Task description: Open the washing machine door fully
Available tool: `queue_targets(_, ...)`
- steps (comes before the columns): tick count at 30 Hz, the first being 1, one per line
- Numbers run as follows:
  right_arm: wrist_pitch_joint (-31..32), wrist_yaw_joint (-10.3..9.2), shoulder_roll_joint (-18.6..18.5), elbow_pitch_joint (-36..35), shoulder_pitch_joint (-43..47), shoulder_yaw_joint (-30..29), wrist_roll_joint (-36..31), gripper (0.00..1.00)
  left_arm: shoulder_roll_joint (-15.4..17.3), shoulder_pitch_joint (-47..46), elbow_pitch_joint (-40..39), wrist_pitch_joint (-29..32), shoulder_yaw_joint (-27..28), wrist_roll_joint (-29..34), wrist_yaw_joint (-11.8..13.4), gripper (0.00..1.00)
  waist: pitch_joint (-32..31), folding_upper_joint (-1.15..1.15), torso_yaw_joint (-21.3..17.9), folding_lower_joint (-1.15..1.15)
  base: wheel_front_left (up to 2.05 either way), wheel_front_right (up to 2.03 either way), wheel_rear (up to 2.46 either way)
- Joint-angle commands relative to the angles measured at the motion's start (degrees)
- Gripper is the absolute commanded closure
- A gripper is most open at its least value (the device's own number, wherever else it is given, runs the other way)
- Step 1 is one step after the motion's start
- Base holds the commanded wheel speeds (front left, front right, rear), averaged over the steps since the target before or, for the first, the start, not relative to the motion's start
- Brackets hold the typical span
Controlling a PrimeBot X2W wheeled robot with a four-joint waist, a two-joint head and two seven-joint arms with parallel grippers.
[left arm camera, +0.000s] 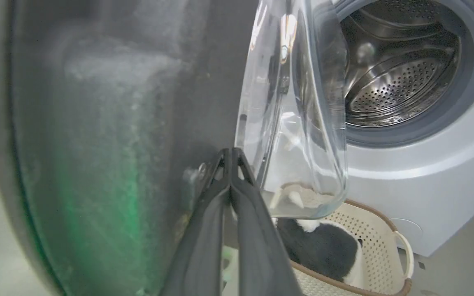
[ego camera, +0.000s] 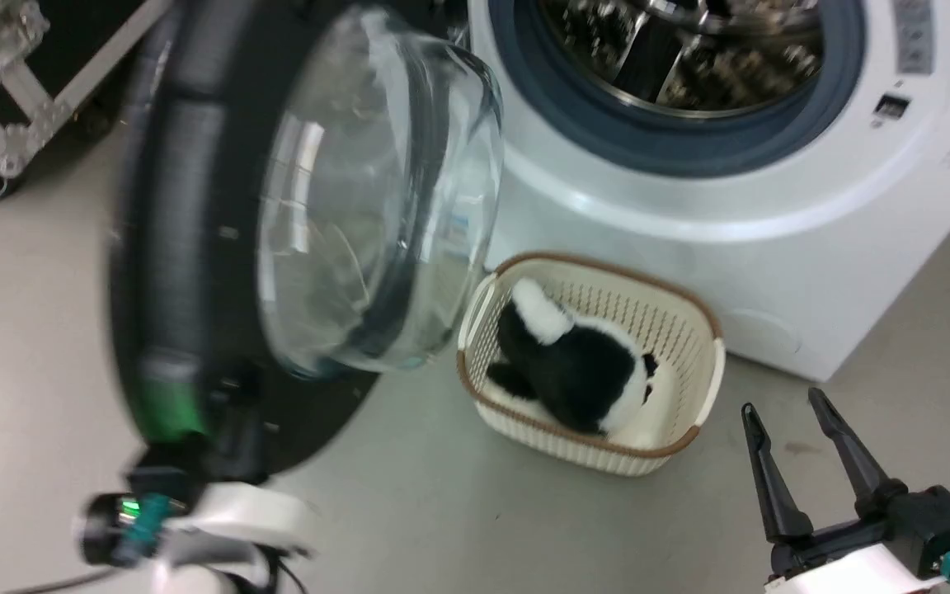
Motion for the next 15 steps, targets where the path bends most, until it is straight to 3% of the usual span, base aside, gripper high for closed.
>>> queue_targets(1, -0.25, -0.04, -1.18, 0.12, -1.00, 0.37, -0.51, 0.00, 1.31, -1.84, 0.65, -0.44, 2.49, -1.55, 0.34, 1.00, 3.21, 0.00, 1.17, 0.00, 0.00, 0.00, 0.00)
queue_targets(9, 1.28, -0.04, -4.30, -1.98, -3.65, -0.17, -0.73, 0.00, 8.51, -9.12, 6.38, -0.91, 12.38, -6.14, 0.16, 1.00, 9.05, 0.00, -0.03, 0.00, 0.00, 0.00, 0.00)
queue_targets(15, 2.72, -0.04, -5.39, -4.07, -4.52, -0.60, -1.02, 0.00, 14.06, -15.08, 14.28, -0.97, 16.81, -7.70, -0.16, 1.00, 12.07, 0.00, -1.78, 0.00, 0.00, 0.00, 0.00)
